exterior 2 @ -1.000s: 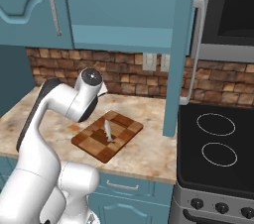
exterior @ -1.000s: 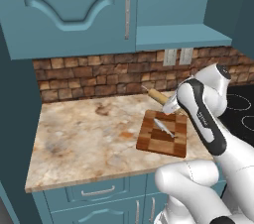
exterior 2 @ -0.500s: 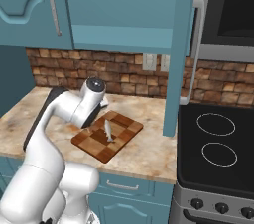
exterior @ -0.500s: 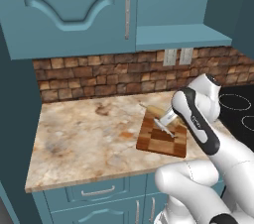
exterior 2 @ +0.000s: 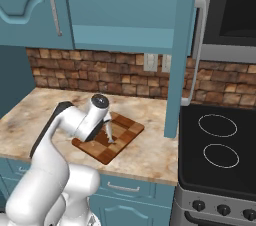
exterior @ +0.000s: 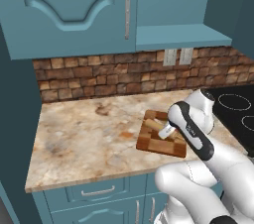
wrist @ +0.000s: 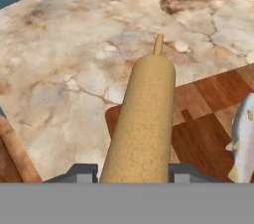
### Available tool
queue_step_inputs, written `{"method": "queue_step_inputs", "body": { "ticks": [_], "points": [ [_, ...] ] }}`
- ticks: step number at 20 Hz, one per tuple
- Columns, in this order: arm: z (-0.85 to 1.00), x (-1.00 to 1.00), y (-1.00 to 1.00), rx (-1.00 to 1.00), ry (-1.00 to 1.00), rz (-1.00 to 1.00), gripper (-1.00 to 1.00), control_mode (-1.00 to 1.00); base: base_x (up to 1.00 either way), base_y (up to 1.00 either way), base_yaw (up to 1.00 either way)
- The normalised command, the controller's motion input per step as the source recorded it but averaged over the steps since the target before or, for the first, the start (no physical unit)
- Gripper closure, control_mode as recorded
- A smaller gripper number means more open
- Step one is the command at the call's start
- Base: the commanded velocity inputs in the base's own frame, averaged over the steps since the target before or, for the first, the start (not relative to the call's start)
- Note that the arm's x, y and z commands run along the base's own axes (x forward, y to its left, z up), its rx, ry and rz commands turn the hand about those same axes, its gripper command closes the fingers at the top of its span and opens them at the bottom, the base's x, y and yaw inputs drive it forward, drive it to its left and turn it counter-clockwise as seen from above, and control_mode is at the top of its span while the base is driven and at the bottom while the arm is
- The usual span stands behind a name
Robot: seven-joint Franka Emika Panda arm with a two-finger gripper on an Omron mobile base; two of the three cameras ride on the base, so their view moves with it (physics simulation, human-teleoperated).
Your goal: Open the cabinet, retrieve the rolling pin, and place it next to the meat on the cutting board to prepare for tenderizing.
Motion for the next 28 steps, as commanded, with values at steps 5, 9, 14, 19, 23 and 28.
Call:
{"method": "queue_step_inputs", "body": {
  "ticks": [5,9,14,19,23,28],
  "points": [
    [-0.54,0.13,0.0,0.0,0.03,0.01,1.0,-1.0,0.0,0.0,0.0],
    [-0.39,0.27,0.0,0.0,0.04,0.0,1.0,-1.0,0.0,0.0,0.0],
    [-0.33,0.33,0.0,0.0,0.09,0.0,1.0,-1.0,0.0,0.0,0.0],
    [-0.38,0.2,0.0,0.0,0.06,0.0,1.0,-1.0,0.0,0.0,0.0],
    [-0.35,0.14,0.0,0.0,0.02,0.0,-1.0,-1.0,0.0,0.0,0.0],
    [-0.04,-0.03,0.0,0.0,-0.02,0.01,-1.0,-1.0,0.0,0.0,0.0]
  ]
}}
